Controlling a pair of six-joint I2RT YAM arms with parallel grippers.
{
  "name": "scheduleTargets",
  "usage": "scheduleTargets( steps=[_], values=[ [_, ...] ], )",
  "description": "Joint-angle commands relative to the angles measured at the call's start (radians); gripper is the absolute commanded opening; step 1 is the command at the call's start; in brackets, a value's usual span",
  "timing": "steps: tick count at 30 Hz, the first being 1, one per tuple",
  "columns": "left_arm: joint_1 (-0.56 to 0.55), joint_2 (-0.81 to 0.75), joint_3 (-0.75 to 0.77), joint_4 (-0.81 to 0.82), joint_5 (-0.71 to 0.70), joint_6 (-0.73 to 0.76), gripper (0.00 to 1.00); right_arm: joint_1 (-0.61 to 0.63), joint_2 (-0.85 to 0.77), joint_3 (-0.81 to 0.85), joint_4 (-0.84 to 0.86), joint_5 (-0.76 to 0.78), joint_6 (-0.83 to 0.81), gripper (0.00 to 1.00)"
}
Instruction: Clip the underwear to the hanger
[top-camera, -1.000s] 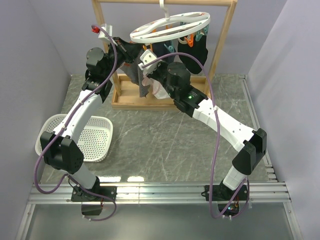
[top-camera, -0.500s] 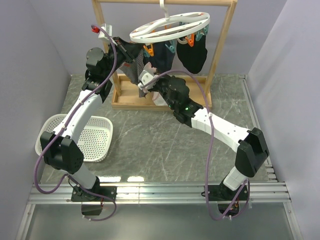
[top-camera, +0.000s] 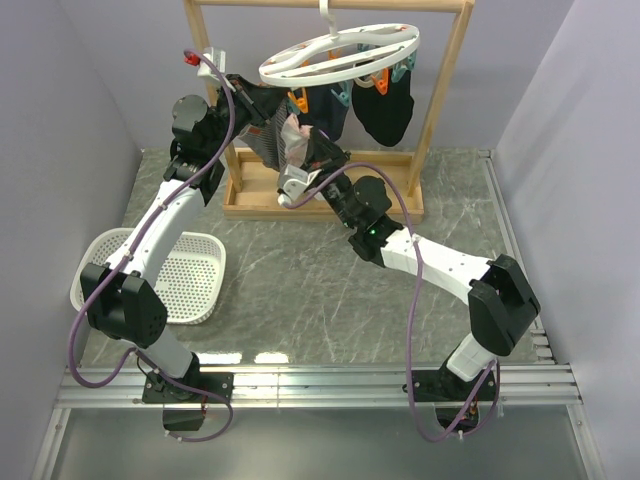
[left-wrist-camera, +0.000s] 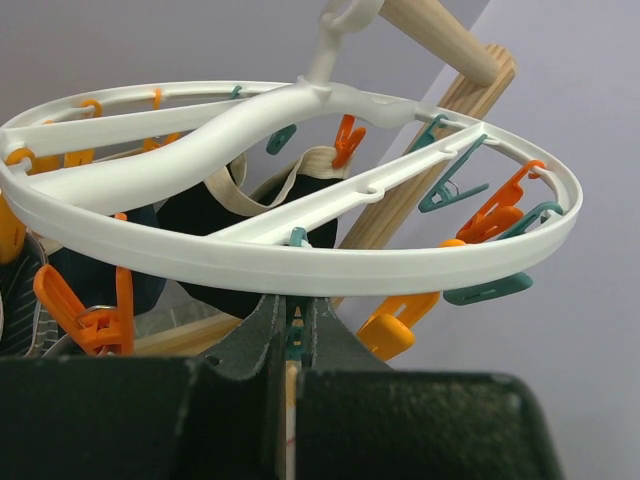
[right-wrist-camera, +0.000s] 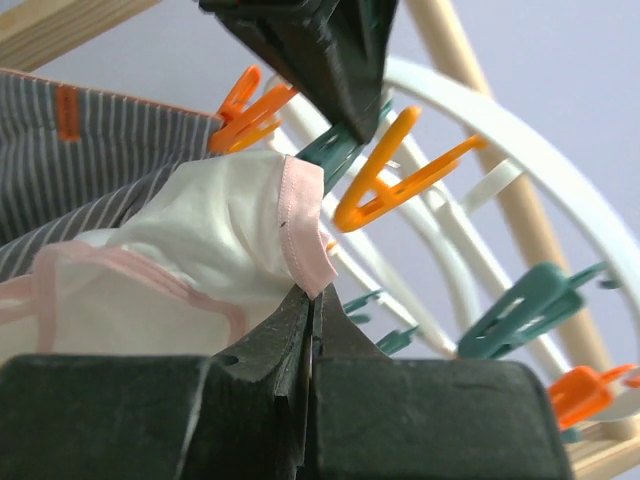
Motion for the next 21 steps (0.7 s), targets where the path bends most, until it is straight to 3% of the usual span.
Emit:
scheduleTargets(
  steps=[1, 15, 21],
  values=[
    [-0.009, 0.001, 0.009, -0.005, 0.050, 0.027, 0.00, -0.001, -0.033, -0.018, 0.178, -0.065, -0.106, 0.00],
    [-0.009, 0.002, 0.013, -0.008, 0.070, 0.033, 0.00, -0.019, -0.001, -0.045, 0.225, -0.122, -0.235, 0.00],
    [-0.009, 0.009, 0.028, -0.011, 0.076, 0.030, 0.00, -0.038, -0.021, -0.067, 0.162, -0.148, -0.252, 0.00]
  ],
)
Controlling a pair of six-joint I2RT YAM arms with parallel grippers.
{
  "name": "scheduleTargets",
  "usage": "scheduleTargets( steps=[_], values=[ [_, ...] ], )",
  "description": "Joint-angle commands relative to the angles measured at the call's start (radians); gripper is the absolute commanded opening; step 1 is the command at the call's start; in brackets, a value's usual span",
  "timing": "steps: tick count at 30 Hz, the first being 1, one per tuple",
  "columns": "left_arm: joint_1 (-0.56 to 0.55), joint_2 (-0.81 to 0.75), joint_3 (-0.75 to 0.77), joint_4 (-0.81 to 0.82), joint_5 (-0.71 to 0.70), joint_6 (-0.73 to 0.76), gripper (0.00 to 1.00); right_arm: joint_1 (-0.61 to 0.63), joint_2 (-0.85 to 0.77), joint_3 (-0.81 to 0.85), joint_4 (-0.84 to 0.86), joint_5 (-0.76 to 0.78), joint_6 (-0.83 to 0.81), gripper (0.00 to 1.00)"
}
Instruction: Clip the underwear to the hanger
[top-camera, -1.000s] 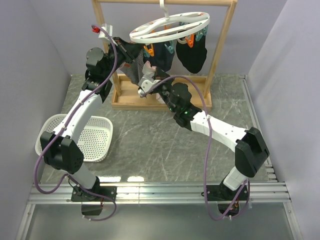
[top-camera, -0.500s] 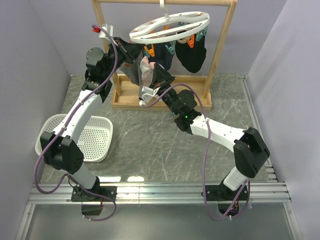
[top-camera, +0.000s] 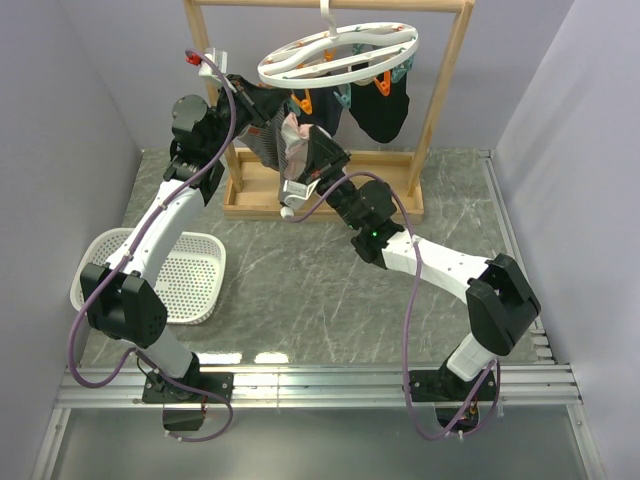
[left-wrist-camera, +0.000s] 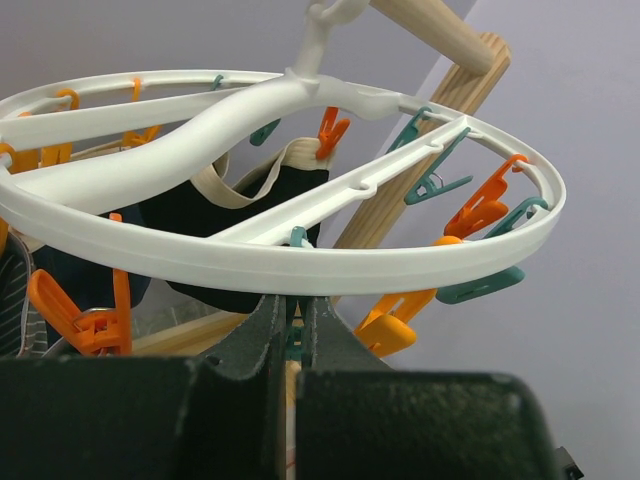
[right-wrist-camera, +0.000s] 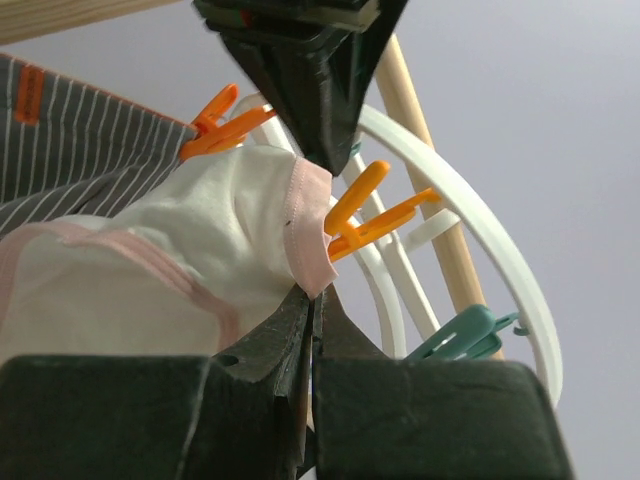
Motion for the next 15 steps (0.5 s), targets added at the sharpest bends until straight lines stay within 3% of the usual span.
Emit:
scheduleTargets(
  steps=[1, 15],
  values=[
    [-0.009, 0.009, 0.027, -0.007, 0.050, 0.012, 0.00, -0.018, -0.023, -0.024, 0.024, -0.032, -0.040, 0.00],
    [-0.005, 0.016, 0.045, -0.024, 0.077, 0.021, 0.00, -0.048, -0.008, -0.011, -0.019, -0.039, -0.070, 0.00]
  ],
)
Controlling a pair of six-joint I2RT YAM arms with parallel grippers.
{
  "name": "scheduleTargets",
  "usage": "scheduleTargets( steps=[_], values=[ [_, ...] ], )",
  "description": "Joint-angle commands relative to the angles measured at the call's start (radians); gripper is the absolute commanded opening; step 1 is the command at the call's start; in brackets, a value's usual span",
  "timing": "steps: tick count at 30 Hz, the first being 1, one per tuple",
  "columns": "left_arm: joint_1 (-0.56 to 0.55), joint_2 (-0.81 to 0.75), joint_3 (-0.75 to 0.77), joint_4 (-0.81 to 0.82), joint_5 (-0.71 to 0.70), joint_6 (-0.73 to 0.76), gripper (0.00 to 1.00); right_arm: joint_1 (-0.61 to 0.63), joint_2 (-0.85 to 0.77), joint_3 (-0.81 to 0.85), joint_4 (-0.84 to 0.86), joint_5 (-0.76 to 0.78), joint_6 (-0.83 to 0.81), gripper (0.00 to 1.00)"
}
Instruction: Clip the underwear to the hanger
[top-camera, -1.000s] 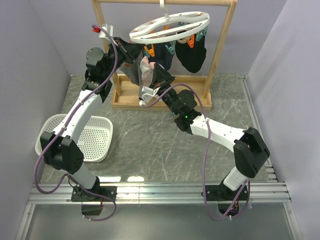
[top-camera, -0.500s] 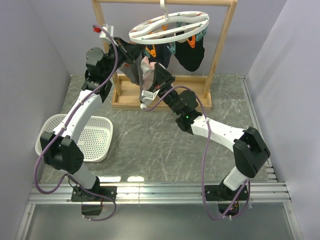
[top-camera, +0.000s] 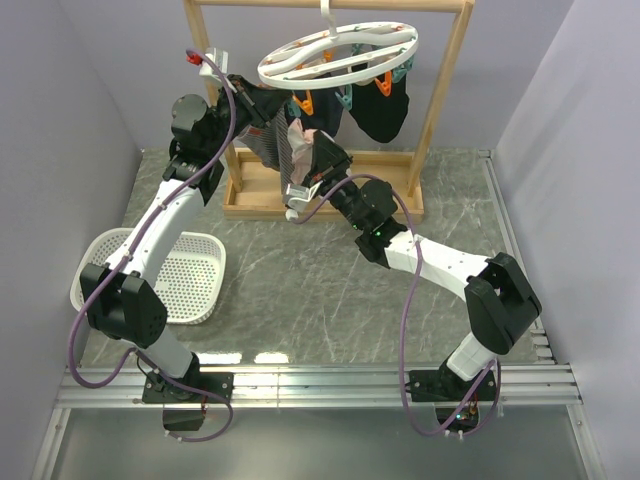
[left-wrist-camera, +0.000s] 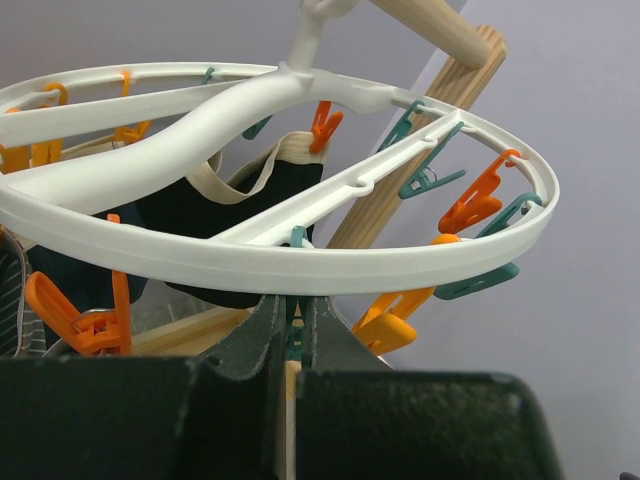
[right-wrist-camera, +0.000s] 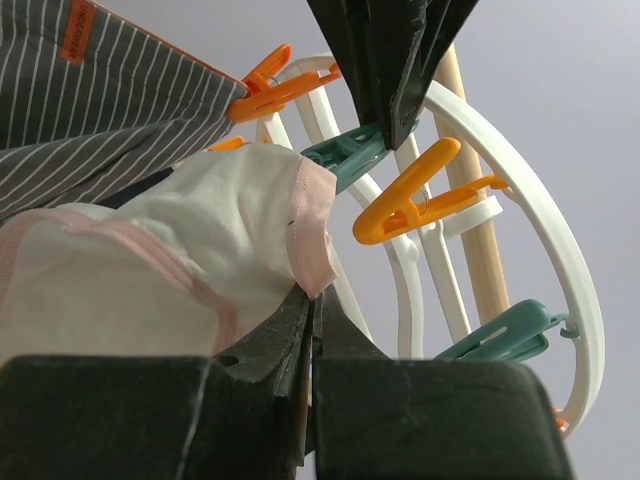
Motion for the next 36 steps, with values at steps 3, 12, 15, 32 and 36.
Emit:
scheduleTargets(
  steps=[3, 12, 15, 32, 36],
  values=[
    [-0.008, 0.018, 0.040, -0.020, 0.061, 0.024, 0.00, -0.012, -0.004, 0.039, 0.012, -0.010, -0.019, 0.00],
    [-0.008, 0.022, 0.046, -0.029, 0.074, 0.027, 0.00, -0.014, 0.004, 0.056, -0.020, -0.005, -0.030, 0.00],
    [-0.008, 0.022, 0.048, -0.029, 0.077, 0.029, 0.00, -0.015, 0.007, 0.071, -0.032, -0.002, -0.028, 0.00],
    [-0.008, 0.018, 0.038, -0.044, 0.083, 0.041, 0.00, -0.027, 0.011, 0.112, -0.069, 0.006, -0.025, 0.00],
    [-0.008, 0.019, 0.043, -0.044, 0.086, 0.041, 0.00, -0.035, 0.011, 0.117, -0.069, 0.007, -0.025, 0.00]
  ],
)
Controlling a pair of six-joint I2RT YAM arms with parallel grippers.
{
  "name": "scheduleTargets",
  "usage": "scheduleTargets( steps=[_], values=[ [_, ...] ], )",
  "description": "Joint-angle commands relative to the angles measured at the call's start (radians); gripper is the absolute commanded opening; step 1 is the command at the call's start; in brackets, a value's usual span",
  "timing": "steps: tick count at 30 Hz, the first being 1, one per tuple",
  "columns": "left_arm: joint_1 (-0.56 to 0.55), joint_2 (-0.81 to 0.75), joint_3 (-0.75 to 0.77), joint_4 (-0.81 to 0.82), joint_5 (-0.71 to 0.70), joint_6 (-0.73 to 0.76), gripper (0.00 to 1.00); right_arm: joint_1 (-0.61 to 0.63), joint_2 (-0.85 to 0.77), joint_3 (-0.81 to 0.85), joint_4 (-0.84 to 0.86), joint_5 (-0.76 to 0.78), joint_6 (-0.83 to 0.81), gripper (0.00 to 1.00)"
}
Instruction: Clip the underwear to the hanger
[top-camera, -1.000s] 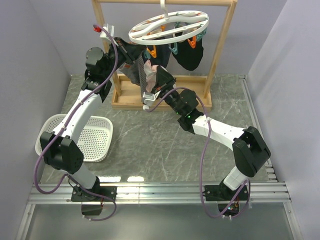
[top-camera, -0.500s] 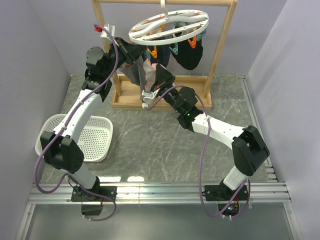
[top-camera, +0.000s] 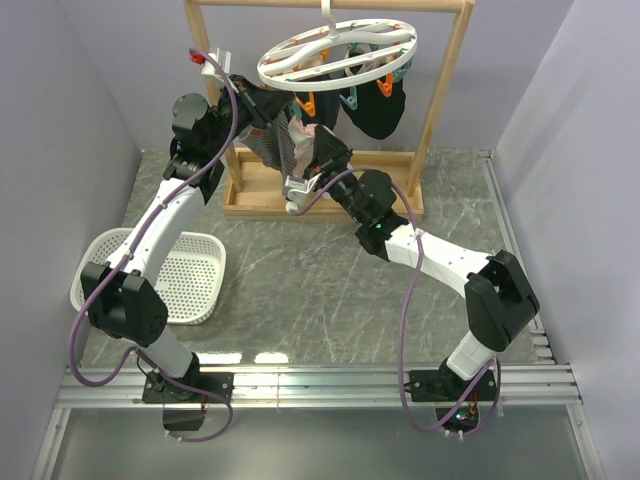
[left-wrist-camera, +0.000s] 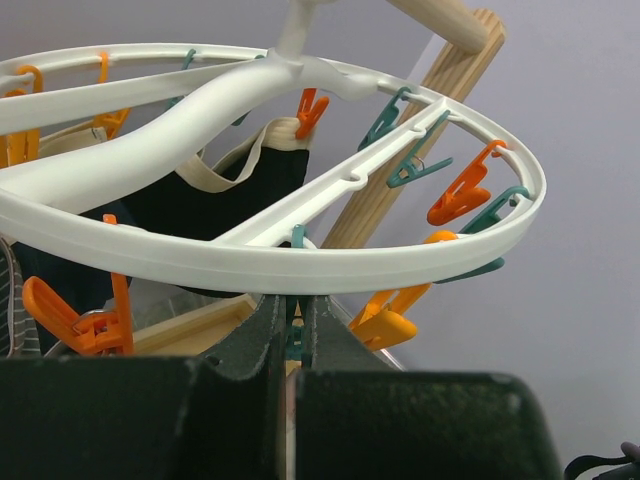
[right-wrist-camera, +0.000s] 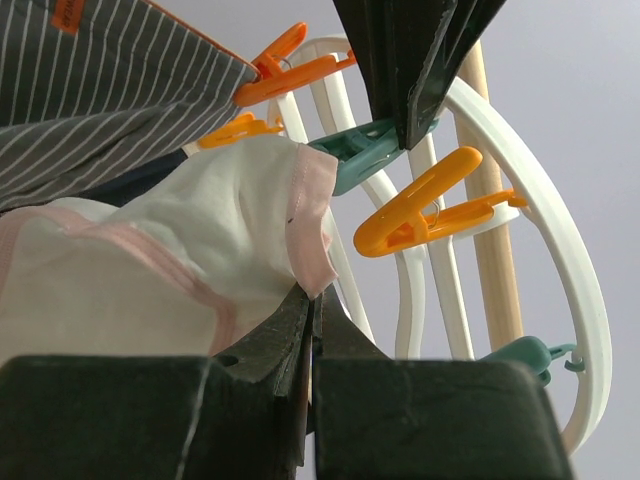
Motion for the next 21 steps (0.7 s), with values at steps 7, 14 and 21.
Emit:
scheduleTargets(
  steps=[7, 14, 21],
  values=[
    [-0.011, 0.021, 0.042, -0.041, 0.067, 0.029, 0.00, -0.013, -0.006, 0.068, 0.022, 0.005, 0.001, 0.00],
    [-0.014, 0.019, 0.042, -0.050, 0.061, 0.036, 0.00, -0.013, -0.015, 0.065, 0.039, -0.004, -0.005, 0.00],
    [-0.017, 0.024, 0.050, -0.061, 0.059, 0.049, 0.00, -0.013, -0.023, 0.071, 0.032, -0.004, -0.012, 0.00]
  ],
)
